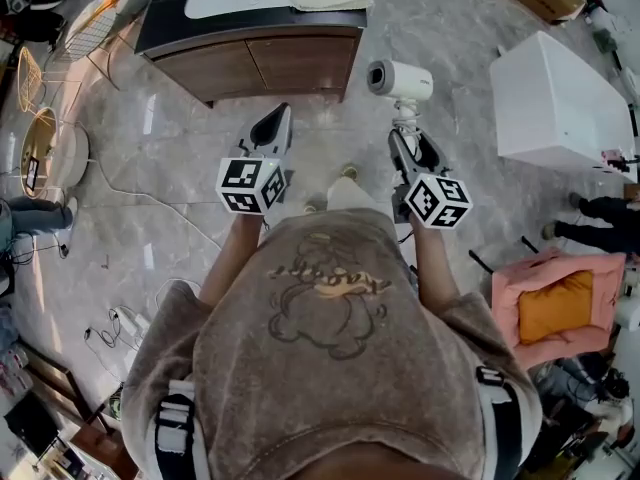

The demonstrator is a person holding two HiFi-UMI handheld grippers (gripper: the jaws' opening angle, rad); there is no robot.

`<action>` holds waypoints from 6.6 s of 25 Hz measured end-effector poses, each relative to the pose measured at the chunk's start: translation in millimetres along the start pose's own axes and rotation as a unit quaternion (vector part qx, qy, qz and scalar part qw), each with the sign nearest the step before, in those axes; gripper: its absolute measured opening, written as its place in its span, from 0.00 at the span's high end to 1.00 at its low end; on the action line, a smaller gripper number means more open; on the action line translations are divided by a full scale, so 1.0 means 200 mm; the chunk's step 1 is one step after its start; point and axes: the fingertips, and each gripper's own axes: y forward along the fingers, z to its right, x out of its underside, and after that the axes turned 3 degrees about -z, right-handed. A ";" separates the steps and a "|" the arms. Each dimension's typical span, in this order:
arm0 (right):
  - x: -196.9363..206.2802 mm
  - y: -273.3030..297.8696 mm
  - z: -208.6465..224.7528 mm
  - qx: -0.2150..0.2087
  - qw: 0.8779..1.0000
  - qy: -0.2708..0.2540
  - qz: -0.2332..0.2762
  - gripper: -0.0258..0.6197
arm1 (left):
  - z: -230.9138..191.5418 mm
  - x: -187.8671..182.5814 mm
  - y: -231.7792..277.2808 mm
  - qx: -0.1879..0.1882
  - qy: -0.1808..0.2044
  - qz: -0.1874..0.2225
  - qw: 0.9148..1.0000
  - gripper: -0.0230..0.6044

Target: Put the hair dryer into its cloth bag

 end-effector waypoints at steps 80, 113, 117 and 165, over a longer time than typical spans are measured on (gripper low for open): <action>-1.23 2.02 0.84 -0.040 0.999 -0.004 0.024 0.63 | -0.89 -0.56 2.31 0.101 0.027 -0.108 0.989 0.78; -1.28 2.00 0.87 -0.004 0.999 0.013 0.037 0.63 | -0.81 0.33 2.70 0.231 0.279 -0.340 0.868 0.68; -1.27 2.00 0.87 -0.002 0.999 0.015 0.036 0.63 | -0.79 0.35 2.71 0.244 0.290 -0.342 0.860 0.74; -0.82 2.03 0.71 -0.077 0.995 -0.019 -0.061 0.64 | -1.01 -0.23 2.95 0.222 -0.024 -0.290 0.931 0.90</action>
